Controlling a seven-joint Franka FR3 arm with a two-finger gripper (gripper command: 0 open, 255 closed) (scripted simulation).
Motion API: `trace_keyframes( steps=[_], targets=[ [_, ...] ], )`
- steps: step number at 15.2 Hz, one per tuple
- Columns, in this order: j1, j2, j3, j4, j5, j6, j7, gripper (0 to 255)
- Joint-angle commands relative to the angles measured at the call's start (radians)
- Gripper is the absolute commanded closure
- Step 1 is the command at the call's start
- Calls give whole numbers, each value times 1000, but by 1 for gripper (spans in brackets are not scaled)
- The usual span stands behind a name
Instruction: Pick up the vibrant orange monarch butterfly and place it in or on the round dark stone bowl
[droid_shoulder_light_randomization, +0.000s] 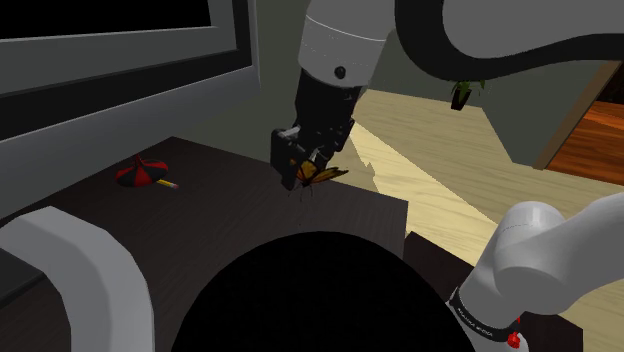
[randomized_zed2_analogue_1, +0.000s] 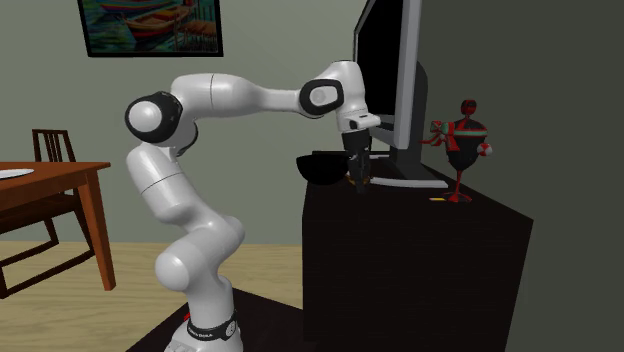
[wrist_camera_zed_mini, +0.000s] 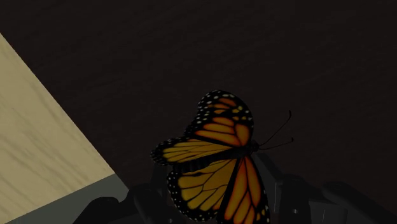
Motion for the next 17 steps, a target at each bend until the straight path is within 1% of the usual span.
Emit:
trace_keyframes(
  steps=[1, 17],
  targets=[
    [-2, 4, -4, 32, -4, -28, 2, 255],
    [-30, 86, -15, 313, -42, -231, 19, 255]
  ],
)
